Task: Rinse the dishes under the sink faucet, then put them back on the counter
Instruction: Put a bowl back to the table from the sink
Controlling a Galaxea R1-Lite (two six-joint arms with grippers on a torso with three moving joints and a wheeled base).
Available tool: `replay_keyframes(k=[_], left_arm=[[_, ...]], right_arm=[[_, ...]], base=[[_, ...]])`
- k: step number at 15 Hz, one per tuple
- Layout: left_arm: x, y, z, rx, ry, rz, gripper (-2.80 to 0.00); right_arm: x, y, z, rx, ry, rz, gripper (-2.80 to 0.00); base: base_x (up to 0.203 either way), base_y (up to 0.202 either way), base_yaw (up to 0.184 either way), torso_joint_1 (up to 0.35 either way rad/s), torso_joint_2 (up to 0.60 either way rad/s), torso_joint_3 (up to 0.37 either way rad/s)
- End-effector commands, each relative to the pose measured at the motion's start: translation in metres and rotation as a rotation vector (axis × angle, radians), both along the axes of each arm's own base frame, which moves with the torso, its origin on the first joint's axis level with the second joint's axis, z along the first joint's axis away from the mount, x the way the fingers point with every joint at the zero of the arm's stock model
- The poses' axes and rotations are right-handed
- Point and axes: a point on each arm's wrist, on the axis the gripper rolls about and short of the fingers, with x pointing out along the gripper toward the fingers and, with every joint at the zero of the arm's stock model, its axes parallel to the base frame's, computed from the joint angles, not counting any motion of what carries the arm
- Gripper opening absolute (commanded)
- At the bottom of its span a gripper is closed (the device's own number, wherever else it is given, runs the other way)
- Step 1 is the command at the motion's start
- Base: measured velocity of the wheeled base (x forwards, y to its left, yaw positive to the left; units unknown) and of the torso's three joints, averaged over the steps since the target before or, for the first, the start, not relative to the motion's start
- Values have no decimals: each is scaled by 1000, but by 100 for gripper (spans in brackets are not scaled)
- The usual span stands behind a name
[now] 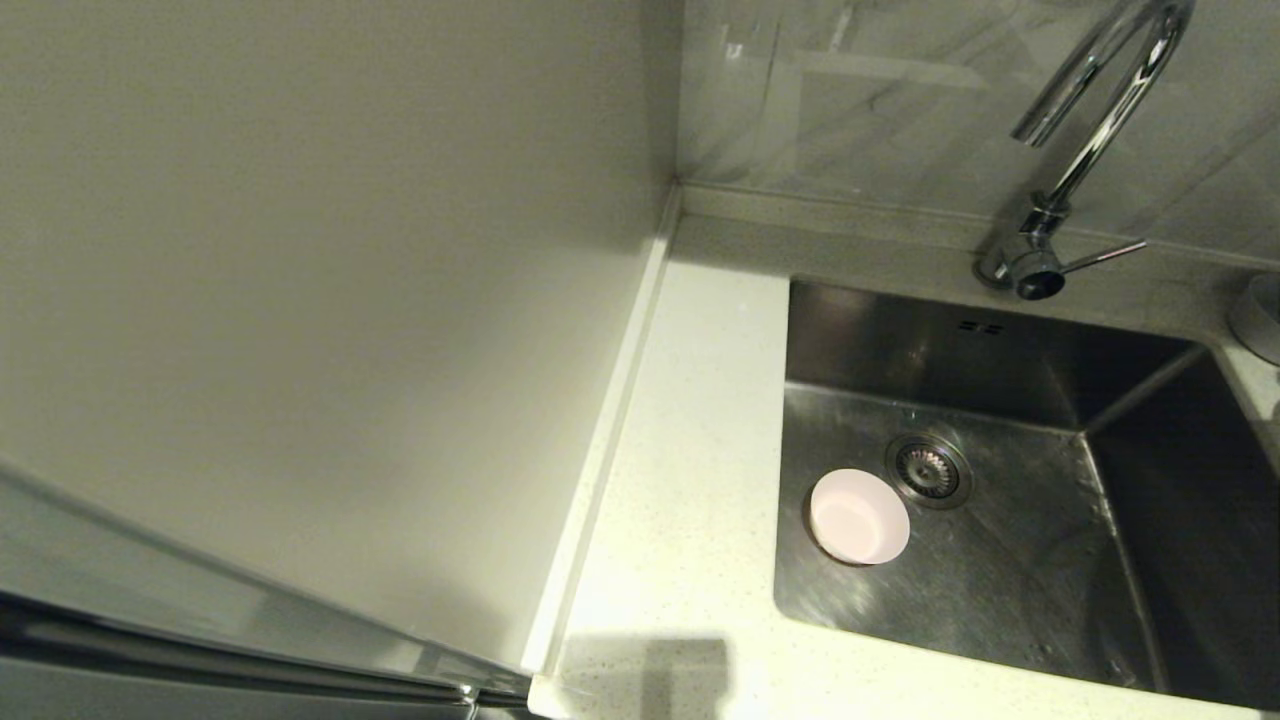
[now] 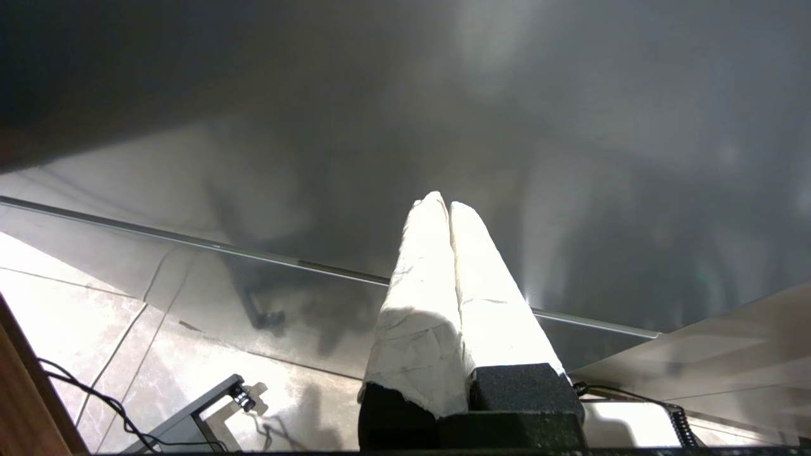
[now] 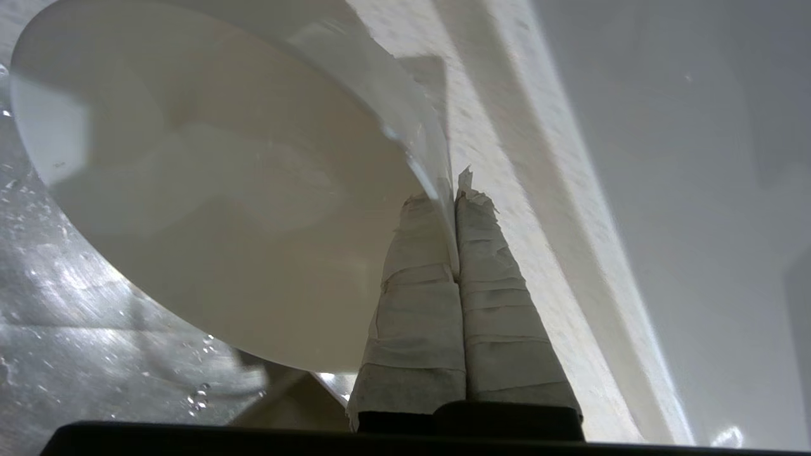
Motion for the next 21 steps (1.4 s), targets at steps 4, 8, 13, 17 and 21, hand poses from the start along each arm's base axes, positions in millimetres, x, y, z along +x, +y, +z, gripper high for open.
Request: replay_keyframes(k=[4, 8, 13, 17, 21], left_arm=[[0, 0, 0, -1, -3, 1, -280], [0, 0, 0, -1, -3, 1, -280], [0, 0, 0, -1, -3, -1, -280], [0, 0, 0, 1, -3, 1, -280], [0, 0, 0, -1, -3, 1, -280]], right_arm=[[28, 3, -12, -6, -6, 55, -280], [36, -1, -10, -63, -23, -12, -280], [37, -1, -6, -85, -43, -20, 0], [29, 5, 25, -194, -147, -36, 0], [1, 51, 81, -299, -283, 81, 0]], base=[[0, 0, 0, 0, 0, 0], [0, 0, 0, 0, 0, 0], [0, 0, 0, 0, 0, 0], [0, 0, 0, 0, 0, 0], [0, 0, 0, 0, 0, 0]])
